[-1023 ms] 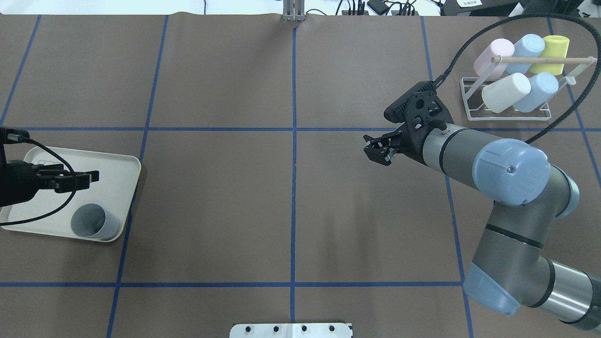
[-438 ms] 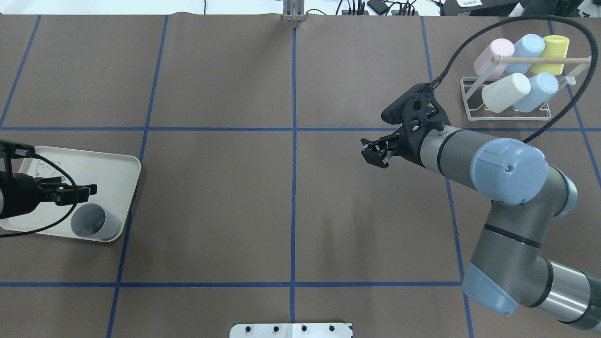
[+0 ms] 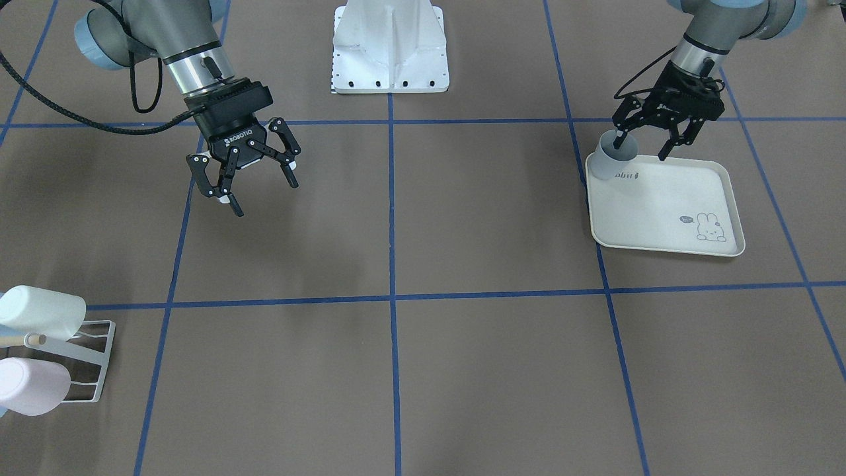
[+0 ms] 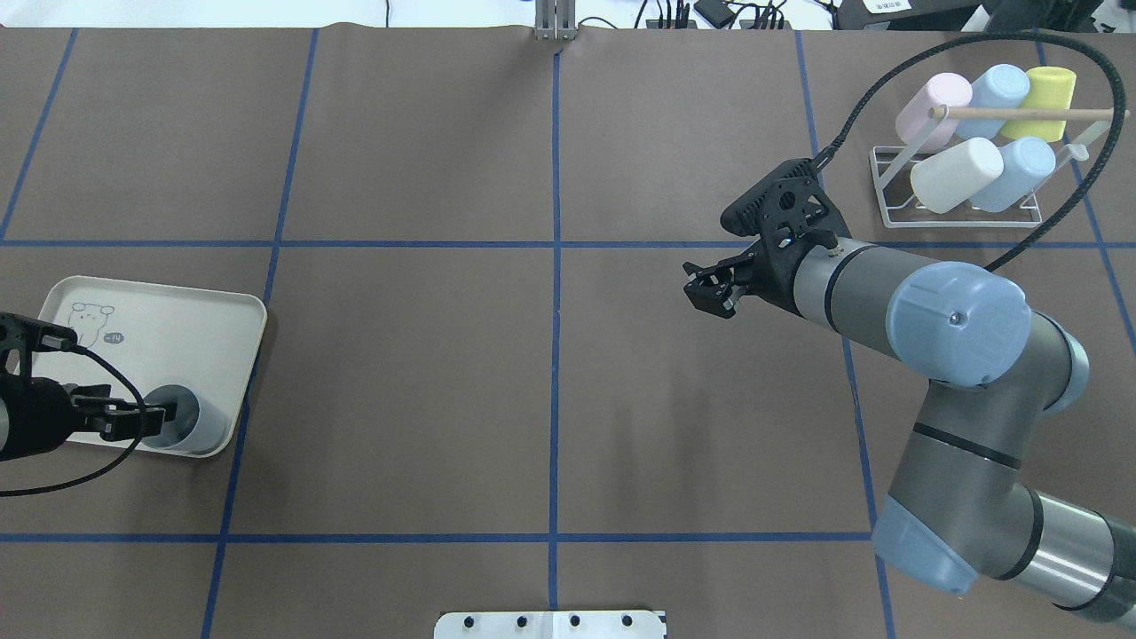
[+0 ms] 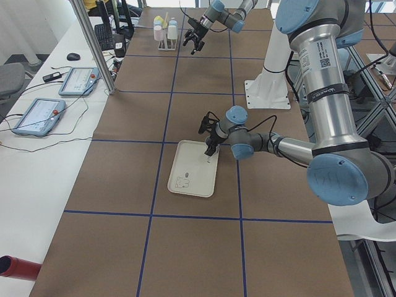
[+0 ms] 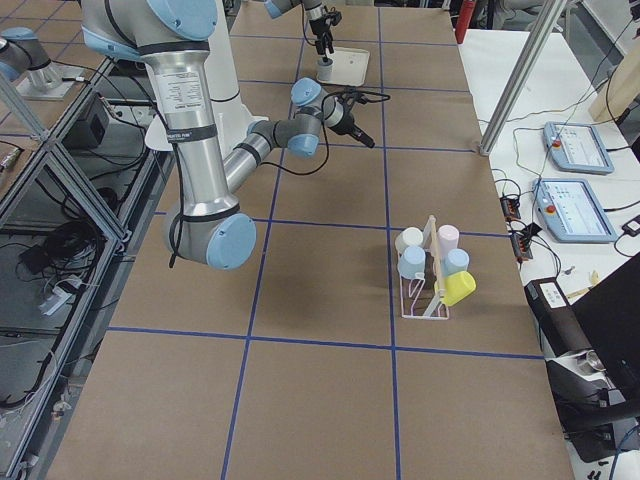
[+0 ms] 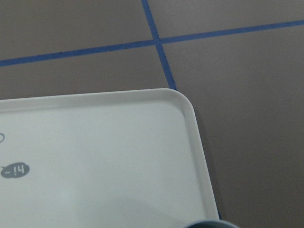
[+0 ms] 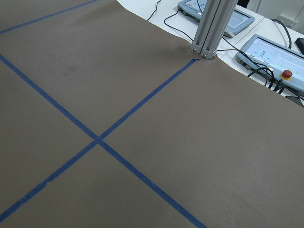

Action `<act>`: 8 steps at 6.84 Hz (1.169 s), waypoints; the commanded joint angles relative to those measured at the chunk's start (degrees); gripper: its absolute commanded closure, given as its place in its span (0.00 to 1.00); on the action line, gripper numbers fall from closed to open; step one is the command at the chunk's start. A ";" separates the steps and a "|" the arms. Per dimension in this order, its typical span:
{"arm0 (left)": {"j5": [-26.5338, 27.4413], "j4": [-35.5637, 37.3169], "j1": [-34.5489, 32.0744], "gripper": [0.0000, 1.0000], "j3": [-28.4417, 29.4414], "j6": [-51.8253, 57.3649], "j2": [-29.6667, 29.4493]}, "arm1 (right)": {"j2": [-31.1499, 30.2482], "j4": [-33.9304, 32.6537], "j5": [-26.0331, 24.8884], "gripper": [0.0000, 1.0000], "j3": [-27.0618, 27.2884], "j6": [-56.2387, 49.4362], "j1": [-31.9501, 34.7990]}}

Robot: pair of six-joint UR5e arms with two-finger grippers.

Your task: Transfer IKEA cup to right arm and place on rack

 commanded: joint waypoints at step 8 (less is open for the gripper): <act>-7.94 0.26 -8.35 1.00 -1.99 10.21 -0.37 | 0.22 0.52 -0.45 0.01 -1.14 -0.03 -0.14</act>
